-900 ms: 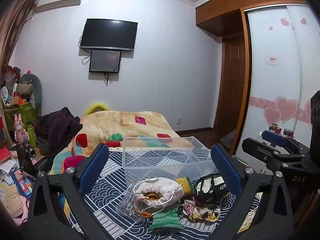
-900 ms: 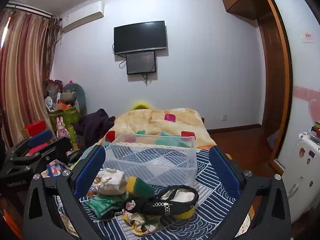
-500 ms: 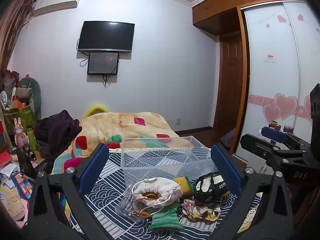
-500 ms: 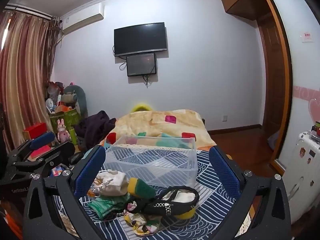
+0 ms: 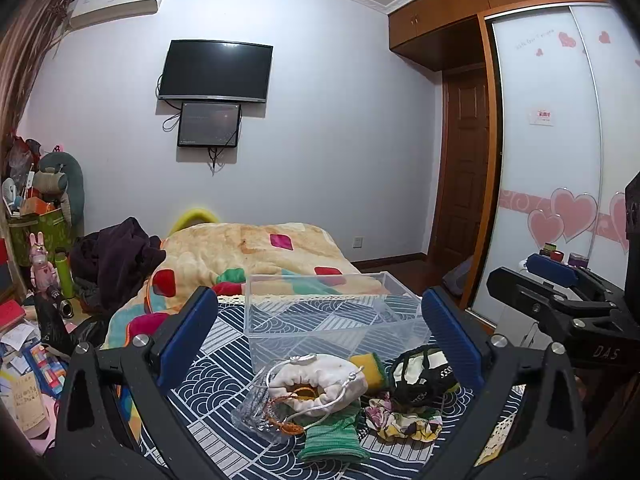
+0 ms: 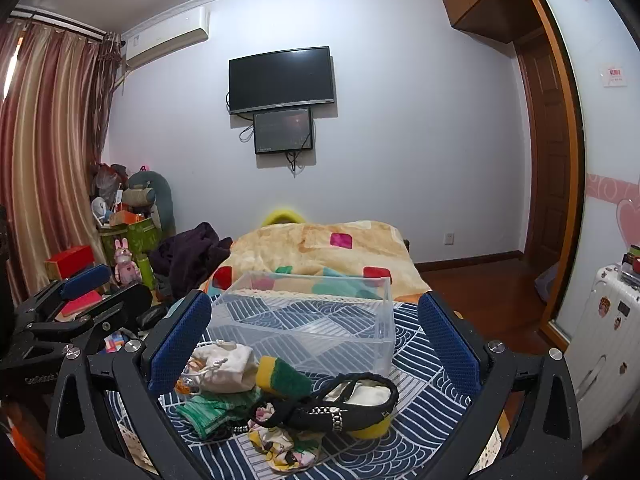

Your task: Organize soft objects

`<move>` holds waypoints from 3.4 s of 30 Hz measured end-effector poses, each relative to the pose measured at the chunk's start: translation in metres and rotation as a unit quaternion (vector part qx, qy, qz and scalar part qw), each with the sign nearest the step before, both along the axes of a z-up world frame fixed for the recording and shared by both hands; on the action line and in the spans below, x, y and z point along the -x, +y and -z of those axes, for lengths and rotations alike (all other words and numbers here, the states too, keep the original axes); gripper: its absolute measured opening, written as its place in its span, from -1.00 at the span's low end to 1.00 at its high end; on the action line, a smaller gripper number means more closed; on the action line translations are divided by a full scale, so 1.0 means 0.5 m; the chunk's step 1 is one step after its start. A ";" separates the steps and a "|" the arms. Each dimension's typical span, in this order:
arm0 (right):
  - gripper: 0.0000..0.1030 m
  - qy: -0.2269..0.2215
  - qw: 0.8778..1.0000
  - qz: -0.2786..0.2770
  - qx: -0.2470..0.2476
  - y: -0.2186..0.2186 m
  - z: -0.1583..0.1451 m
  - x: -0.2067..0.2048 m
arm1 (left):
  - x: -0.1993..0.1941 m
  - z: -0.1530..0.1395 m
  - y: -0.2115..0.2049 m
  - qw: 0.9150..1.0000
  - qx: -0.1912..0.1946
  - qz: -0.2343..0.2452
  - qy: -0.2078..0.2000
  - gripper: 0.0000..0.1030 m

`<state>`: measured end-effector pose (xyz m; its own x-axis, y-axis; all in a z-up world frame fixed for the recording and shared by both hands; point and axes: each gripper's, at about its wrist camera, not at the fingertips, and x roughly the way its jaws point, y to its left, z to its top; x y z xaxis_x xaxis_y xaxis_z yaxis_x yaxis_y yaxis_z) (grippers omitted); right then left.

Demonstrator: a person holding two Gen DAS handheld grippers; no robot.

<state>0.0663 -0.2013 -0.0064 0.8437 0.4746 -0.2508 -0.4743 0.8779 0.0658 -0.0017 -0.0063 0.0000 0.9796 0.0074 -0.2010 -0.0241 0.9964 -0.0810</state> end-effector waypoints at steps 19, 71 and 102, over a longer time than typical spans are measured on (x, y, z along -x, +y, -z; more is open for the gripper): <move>1.00 -0.003 1.000 -0.001 0.000 0.003 -0.005 0.003 | -0.002 -0.003 0.001 1.000 0.002 0.001 0.001 1.00; 1.00 0.017 1.000 0.014 0.018 -0.007 0.019 -0.014 | -0.048 0.046 -0.001 0.998 0.005 0.026 0.055 1.00; 0.27 0.243 0.970 -0.026 -0.016 -0.066 0.186 -0.140 | -0.146 0.180 0.000 0.986 0.031 0.039 0.162 -0.12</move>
<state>0.1363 -0.2343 -0.0995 0.6047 0.5269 -0.5972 -0.4233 0.8478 0.3195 0.0713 -0.0060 -0.0902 0.8609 -0.0867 -0.5014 0.0172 0.9898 -0.1415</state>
